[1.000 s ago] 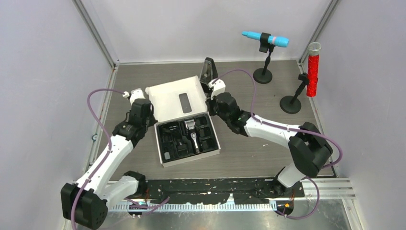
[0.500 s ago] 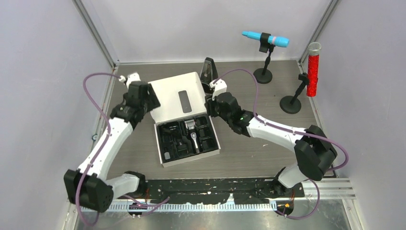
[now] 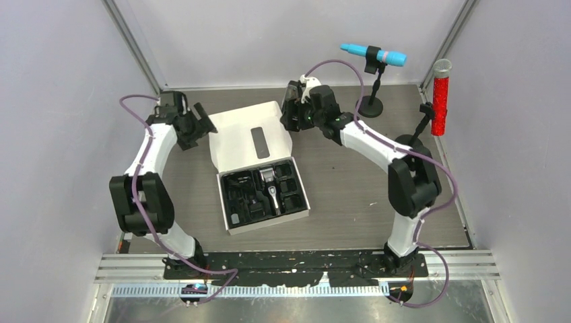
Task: Sort the hair-cutting tools
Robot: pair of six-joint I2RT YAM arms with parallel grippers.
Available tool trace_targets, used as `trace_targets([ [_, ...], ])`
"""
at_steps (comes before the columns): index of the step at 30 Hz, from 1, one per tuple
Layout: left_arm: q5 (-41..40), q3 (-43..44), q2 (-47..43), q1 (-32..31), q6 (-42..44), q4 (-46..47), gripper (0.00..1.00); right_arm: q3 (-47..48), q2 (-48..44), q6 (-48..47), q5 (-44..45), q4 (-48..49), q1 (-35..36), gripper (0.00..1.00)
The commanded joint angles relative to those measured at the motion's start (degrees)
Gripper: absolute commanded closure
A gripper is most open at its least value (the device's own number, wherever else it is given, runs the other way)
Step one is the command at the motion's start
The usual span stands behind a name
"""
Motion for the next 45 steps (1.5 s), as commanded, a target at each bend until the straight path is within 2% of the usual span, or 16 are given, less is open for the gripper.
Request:
trace_targets([
  [1,14.4,-1.5,-0.1,5.3,-2.4,8.2,0.10,7.1,6.2,3.5,-9.8,-4.0,-2.4,0.12],
  [3,15.5,-1.7,0.9,6.6,-2.8,10.1,0.06,9.5,9.2,5.3,-12.4,-3.8,-3.3,0.08],
  [8,19.8,-0.1,5.4,7.4,-2.9,11.9,0.04,14.4,15.8,9.1,-17.1,-3.3,-4.0,0.01],
  [15,23.5,1.7,12.6,7.4,-3.4,10.6,0.03,15.0,20.6,14.1,-19.8,-0.7,-4.1,0.00],
  [23,28.3,1.2,14.4,6.4,-4.7,12.6,0.02,15.6,22.7,17.1,-24.1,2.2,-4.1,0.01],
  [32,34.2,-0.5,12.9,5.4,-7.8,16.4,0.02,13.8,20.7,18.7,-29.1,7.2,-4.2,0.00],
  [45,34.5,-6.1,2.7,5.1,-8.2,18.8,0.02,5.4,10.6,16.3,-28.1,11.2,-4.0,0.00],
])
